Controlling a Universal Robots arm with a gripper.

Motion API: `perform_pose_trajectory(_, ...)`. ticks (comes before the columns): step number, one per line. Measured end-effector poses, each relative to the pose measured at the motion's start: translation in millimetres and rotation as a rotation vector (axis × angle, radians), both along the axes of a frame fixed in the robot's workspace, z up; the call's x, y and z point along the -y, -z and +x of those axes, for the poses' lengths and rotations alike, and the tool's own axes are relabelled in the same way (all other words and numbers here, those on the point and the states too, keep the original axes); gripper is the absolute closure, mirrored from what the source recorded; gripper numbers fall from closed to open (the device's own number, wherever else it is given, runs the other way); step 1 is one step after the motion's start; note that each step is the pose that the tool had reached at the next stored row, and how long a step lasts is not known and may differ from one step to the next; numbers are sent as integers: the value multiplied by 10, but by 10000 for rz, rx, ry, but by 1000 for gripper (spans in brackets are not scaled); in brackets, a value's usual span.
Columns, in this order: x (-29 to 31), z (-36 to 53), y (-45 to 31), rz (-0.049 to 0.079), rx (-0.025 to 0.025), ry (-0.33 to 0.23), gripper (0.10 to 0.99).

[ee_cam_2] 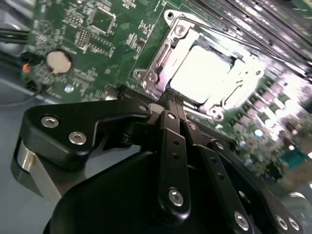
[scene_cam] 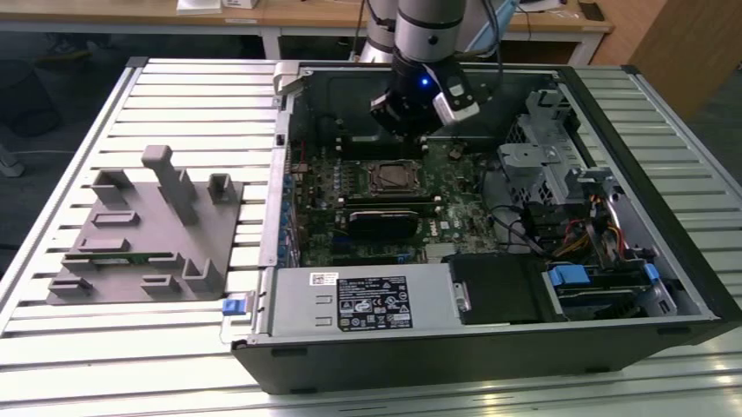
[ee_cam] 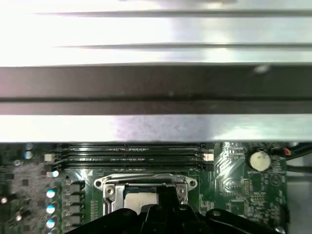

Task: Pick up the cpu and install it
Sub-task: 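Install the second cpu locking lever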

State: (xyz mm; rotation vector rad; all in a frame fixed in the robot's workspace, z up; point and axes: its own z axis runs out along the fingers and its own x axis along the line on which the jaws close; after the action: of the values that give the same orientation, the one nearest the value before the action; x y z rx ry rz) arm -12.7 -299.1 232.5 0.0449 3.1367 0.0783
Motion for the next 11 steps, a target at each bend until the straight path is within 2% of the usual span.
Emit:
perform_pose_trajectory(2, 0, 0, -71, 0, 0, -1, 980)
perform_pose_trajectory(5, 16, 0, -92, -1, 1, -1, 980)
perform_pose_trajectory(7, 62, 0, -93, -3, 1, -1, 980)
perform_pose_trajectory(11, 197, 0, -92, -3, -3, -1, 980)
